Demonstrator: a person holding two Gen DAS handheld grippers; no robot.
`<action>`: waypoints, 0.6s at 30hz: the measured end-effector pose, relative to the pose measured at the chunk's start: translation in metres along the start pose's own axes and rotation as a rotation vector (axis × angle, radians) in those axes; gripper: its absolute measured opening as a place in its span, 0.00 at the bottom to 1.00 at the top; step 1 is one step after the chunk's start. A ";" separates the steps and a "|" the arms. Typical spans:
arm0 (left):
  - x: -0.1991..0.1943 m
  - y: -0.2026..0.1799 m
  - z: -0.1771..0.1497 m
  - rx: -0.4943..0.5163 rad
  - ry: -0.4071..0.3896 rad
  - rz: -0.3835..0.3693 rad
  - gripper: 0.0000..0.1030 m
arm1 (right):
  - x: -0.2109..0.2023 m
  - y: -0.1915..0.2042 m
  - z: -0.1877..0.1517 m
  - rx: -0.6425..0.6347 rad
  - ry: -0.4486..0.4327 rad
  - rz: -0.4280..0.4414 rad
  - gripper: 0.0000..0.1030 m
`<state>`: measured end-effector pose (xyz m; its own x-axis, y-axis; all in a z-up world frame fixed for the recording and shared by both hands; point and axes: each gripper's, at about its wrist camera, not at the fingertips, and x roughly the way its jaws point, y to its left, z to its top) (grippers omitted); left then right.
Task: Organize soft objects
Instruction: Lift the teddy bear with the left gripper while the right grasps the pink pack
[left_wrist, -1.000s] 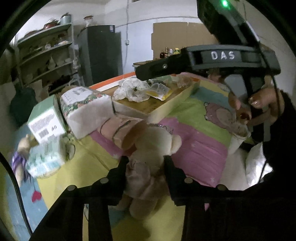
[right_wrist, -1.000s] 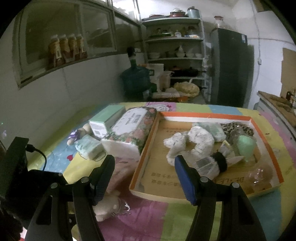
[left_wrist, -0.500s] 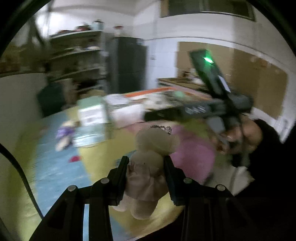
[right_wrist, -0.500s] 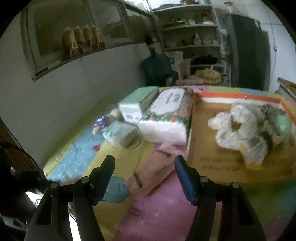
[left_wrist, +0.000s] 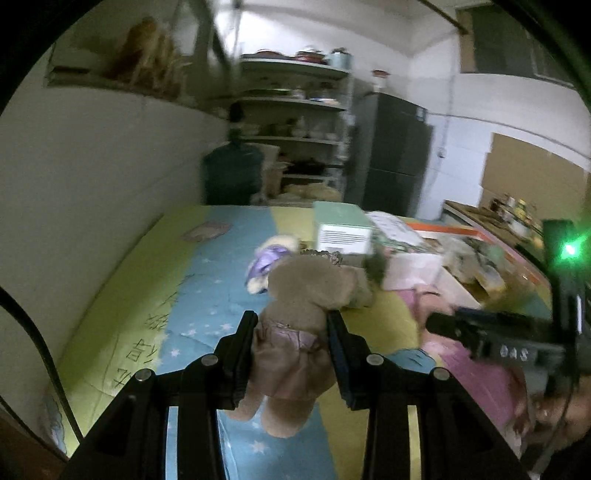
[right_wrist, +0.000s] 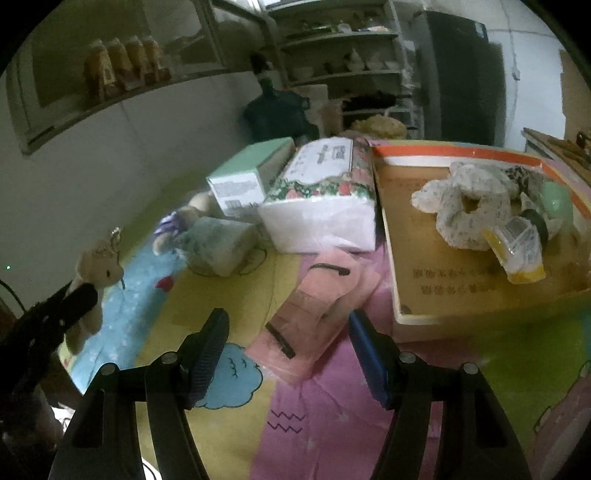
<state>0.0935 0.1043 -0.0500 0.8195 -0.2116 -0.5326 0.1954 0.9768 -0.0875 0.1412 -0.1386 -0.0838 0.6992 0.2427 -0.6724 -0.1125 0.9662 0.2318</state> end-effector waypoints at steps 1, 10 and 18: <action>0.001 0.001 0.000 -0.005 -0.003 0.014 0.37 | 0.002 0.000 0.000 0.005 0.000 -0.014 0.67; 0.018 0.005 -0.001 -0.054 0.000 0.050 0.38 | 0.024 0.004 0.001 0.003 0.016 -0.119 0.67; 0.025 0.018 -0.004 -0.087 0.018 0.062 0.38 | 0.029 0.012 0.000 -0.057 0.007 -0.140 0.45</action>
<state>0.1152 0.1165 -0.0677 0.8184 -0.1505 -0.5546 0.0961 0.9873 -0.1261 0.1602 -0.1198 -0.1004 0.7058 0.1061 -0.7005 -0.0547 0.9939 0.0955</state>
